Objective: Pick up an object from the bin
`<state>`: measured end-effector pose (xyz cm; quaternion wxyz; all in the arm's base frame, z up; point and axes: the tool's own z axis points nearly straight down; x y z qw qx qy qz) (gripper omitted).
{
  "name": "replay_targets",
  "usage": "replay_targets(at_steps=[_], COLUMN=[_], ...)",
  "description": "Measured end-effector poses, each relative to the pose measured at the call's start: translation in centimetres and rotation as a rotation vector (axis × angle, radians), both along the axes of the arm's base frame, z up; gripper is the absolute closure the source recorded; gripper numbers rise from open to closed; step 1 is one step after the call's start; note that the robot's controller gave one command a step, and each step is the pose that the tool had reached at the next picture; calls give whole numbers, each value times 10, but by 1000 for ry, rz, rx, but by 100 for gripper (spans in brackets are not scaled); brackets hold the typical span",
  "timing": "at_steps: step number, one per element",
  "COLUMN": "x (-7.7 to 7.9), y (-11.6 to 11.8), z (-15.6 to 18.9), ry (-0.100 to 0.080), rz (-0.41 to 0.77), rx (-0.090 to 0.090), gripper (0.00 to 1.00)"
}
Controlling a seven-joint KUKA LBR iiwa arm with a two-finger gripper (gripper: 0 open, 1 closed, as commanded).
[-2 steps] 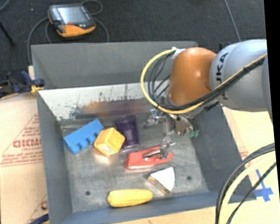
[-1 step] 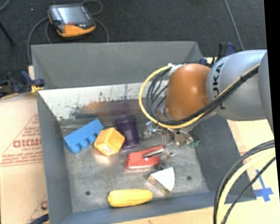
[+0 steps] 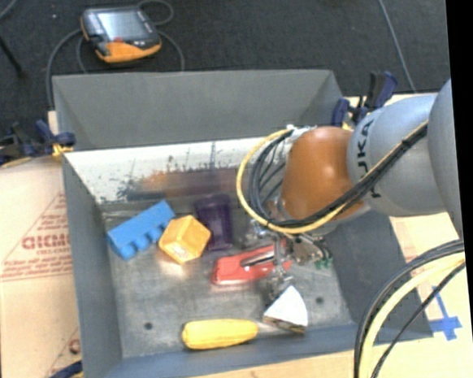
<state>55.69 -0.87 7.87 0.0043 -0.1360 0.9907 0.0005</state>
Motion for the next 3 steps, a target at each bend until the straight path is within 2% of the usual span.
replay_targets(at_steps=[1,2,3], x=[31,31,11], y=[1,1,-36], z=[-3,-3,131], ry=[4,4,5], rz=[261,260,301], rx=[-5,-5,-4], gripper=[100,100,100])
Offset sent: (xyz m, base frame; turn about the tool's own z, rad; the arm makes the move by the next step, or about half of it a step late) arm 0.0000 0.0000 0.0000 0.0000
